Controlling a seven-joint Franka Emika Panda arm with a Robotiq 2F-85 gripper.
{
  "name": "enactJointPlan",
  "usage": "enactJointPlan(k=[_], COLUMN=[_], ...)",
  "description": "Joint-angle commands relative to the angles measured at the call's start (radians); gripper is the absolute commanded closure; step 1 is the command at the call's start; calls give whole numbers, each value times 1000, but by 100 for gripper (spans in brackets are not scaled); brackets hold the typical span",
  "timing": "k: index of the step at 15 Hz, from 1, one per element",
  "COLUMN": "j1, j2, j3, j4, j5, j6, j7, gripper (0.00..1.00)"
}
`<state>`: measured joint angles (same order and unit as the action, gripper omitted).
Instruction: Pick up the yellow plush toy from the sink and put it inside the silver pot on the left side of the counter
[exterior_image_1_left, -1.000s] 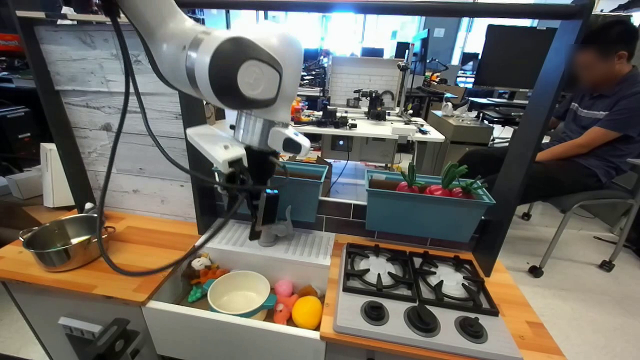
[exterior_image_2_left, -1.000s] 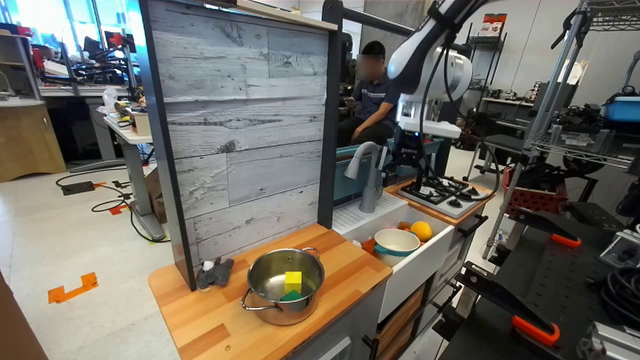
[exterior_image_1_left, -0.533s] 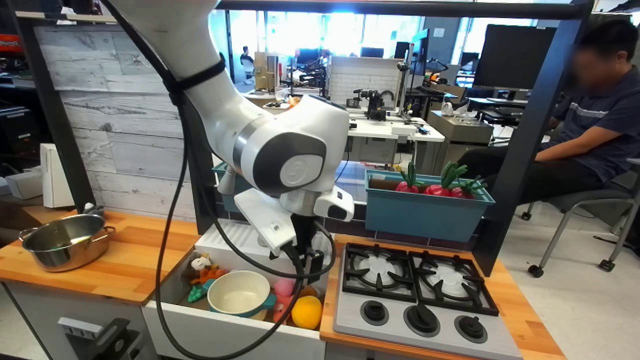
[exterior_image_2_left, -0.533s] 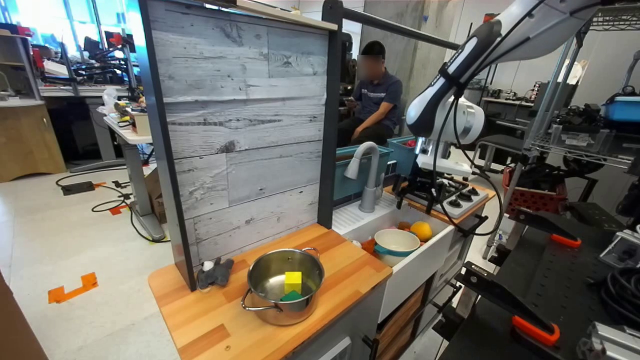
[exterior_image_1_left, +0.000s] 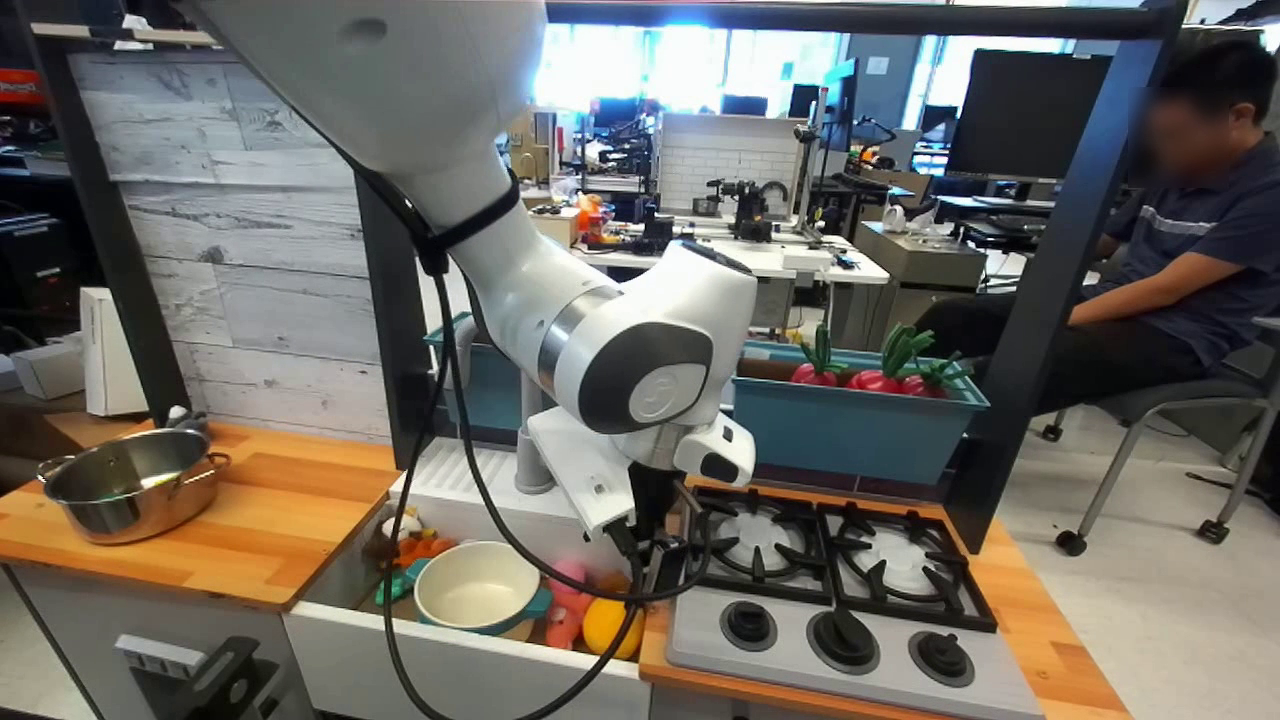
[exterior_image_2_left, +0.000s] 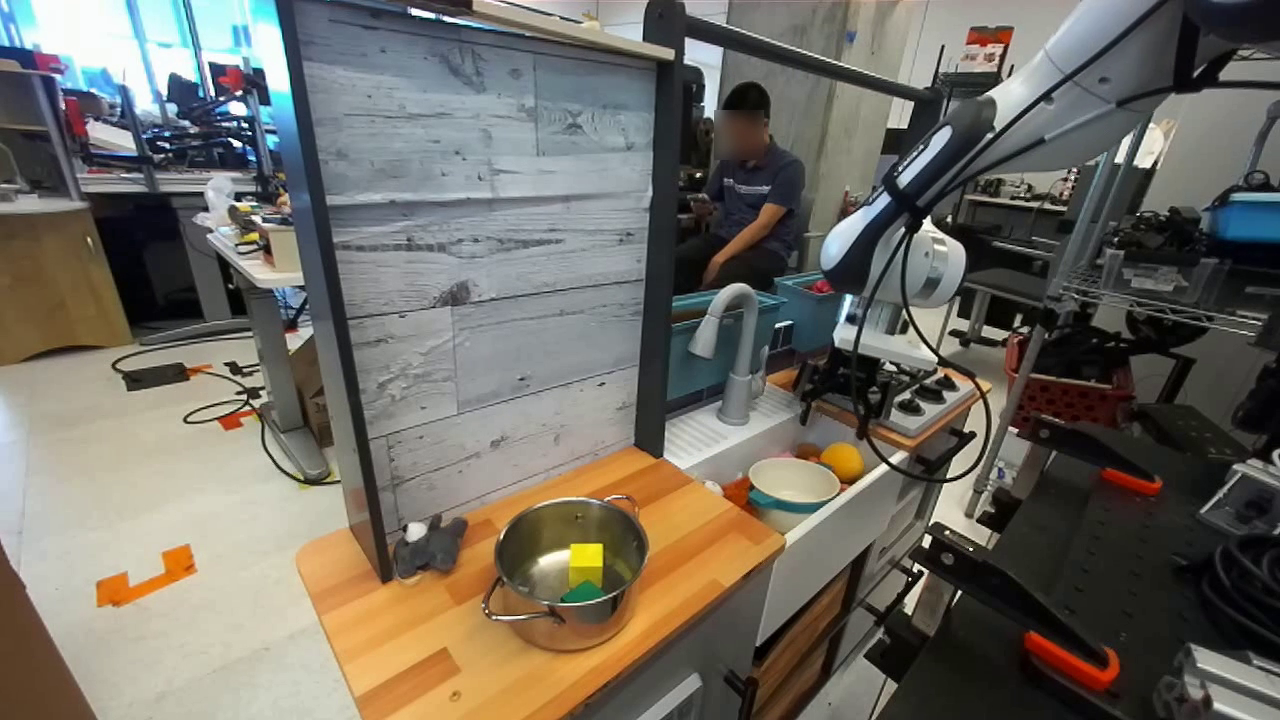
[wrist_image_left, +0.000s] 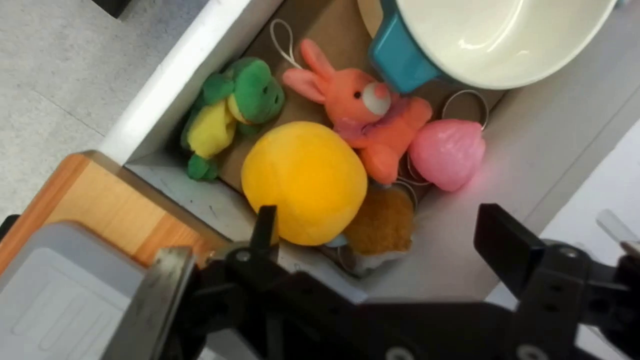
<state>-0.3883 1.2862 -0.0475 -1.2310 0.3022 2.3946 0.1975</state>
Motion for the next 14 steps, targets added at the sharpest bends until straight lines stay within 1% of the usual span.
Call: enactJointPlan(k=[1, 4, 6, 7, 8, 9, 10, 12, 14], j1=[29, 39, 40, 42, 39, 43, 47, 57, 73], j2=[137, 201, 236, 248, 269, 200, 206, 200, 238], j3=[-48, -73, -79, -78, -73, -59, -57, -59, -75], j4=[221, 318, 364, 376, 400, 275, 278, 238, 268], j5=[-35, -66, -75, -69, -57, -55, -54, -53, -58], j6=[-188, -383, -424, -397, -330, -188, -141, -41, 6], j7=[115, 162, 187, 196, 207, 192, 200, 208, 223], gripper=[0, 0, 0, 0, 0, 0, 0, 0, 0])
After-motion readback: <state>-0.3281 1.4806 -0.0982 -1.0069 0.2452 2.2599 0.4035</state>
